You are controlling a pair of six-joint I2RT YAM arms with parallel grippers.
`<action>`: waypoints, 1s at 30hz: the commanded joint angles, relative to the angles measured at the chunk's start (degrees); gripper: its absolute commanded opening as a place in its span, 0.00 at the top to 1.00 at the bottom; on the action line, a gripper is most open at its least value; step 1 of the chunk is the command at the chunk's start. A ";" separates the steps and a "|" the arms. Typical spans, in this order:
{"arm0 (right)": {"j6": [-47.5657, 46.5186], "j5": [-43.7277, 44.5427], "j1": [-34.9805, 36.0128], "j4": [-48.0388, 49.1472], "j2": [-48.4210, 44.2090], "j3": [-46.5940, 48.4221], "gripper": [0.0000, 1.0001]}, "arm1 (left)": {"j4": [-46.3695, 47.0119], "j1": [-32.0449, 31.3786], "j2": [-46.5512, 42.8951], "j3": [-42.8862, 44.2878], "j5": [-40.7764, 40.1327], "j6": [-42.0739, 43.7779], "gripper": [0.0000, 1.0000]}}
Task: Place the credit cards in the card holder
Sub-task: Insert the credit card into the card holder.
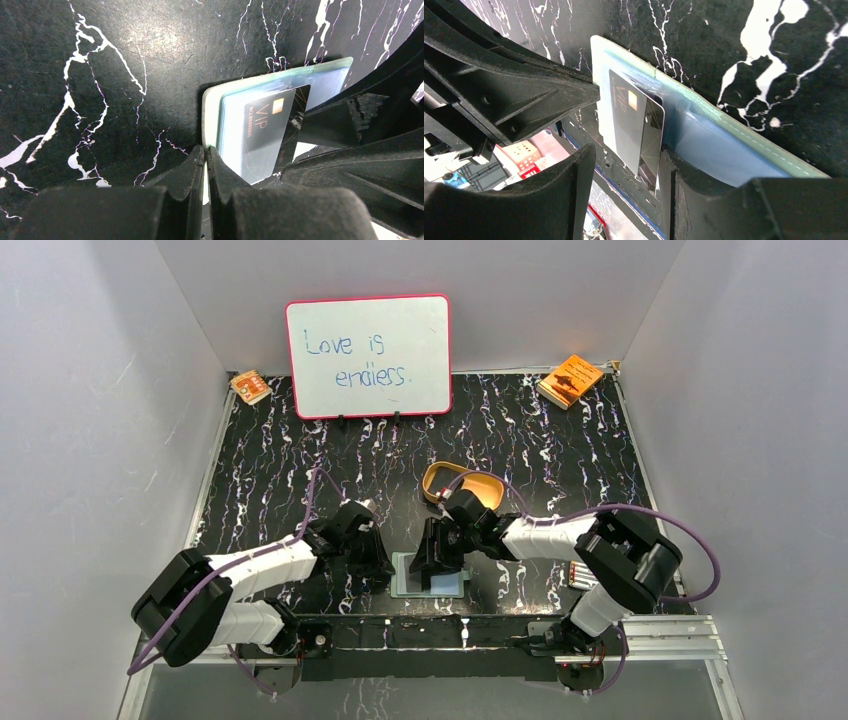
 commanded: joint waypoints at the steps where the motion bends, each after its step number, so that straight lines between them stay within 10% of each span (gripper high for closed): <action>1: -0.12 1.13 1.00 -2.09 1.65 3.25 0.44 | -3.36 -0.29 -0.35 -1.68 0.05 1.13 0.98; 30: 4.18 2.48 3.55 -2.68 5.25 8.92 0.49 | -1.38 -0.32 -3.75 -2.19 1.20 1.58 1.00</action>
